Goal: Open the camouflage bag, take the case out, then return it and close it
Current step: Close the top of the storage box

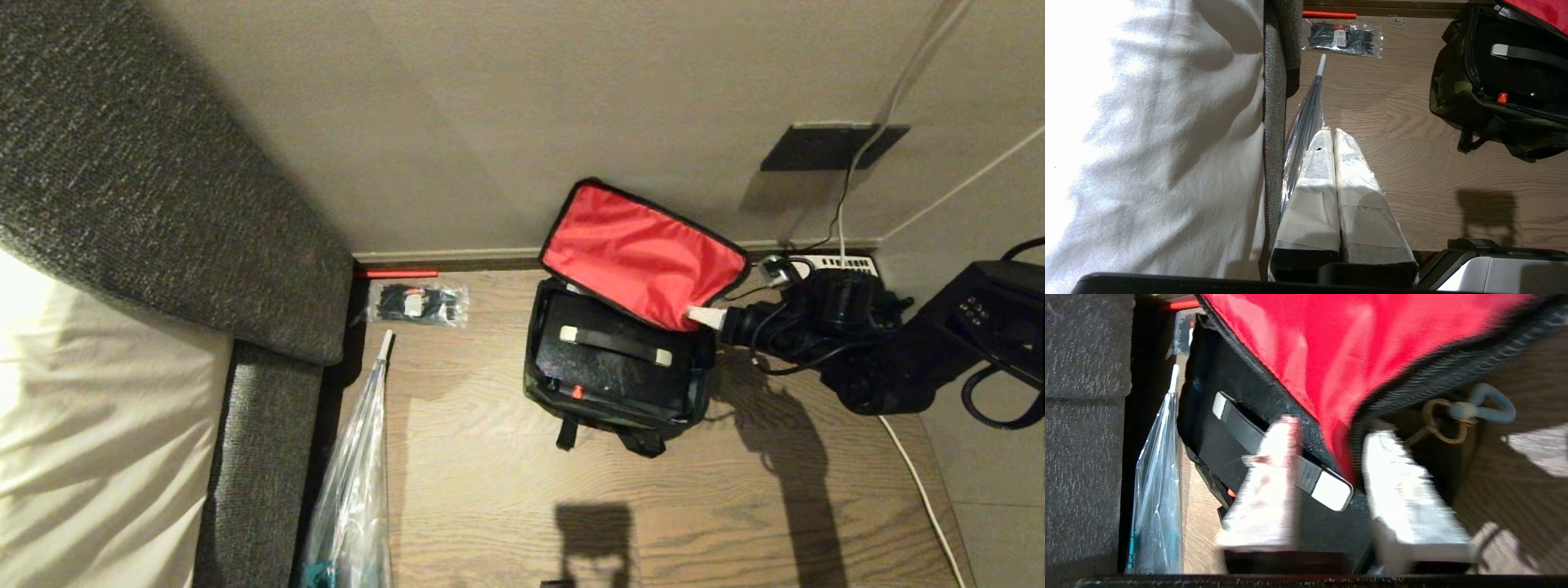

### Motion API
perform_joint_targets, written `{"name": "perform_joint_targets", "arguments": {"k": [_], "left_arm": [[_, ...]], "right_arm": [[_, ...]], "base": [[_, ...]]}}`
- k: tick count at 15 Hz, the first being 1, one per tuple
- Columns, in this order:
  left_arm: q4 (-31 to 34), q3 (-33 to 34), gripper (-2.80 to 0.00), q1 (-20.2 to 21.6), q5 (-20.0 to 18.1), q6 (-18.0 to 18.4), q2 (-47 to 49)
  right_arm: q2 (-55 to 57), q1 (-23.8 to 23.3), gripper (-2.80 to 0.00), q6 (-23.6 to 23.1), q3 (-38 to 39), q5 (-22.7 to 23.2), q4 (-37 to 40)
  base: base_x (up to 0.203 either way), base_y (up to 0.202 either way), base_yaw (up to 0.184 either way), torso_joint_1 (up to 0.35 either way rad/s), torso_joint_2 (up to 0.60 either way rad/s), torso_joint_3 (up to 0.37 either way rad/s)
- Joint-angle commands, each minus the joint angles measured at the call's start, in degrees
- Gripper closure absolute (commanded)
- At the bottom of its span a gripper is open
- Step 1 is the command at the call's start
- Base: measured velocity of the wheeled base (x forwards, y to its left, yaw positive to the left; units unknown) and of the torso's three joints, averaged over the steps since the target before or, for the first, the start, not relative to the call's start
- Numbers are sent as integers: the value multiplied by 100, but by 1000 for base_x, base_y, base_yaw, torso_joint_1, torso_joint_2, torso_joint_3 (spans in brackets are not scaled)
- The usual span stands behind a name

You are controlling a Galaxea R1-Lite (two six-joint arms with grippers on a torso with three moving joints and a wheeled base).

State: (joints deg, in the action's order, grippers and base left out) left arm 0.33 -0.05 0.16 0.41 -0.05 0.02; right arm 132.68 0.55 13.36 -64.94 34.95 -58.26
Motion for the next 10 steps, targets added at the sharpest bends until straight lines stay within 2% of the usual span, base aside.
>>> {"name": "perform_joint_targets", "arguments": {"k": [1, 5, 7, 10], "left_arm": [[2, -4, 0, 2, 2, -4, -11], [2, -4, 0, 2, 2, -4, -11], [2, -4, 0, 2, 2, 4, -11], [2, -4, 0, 2, 2, -4, -11]], "right_arm": [[-14, 7, -280, 14, 67, 22, -143], [-109, 15, -280, -18, 378, 335, -239], [-226, 78, -280, -18, 756, 600, -488], [-313, 159, -280, -18, 1067, 717, -815]], "base": [[0, 0, 0, 0, 0, 0], [0, 0, 0, 0, 0, 0], [0, 0, 0, 0, 0, 0], [0, 0, 0, 0, 0, 0]]}}
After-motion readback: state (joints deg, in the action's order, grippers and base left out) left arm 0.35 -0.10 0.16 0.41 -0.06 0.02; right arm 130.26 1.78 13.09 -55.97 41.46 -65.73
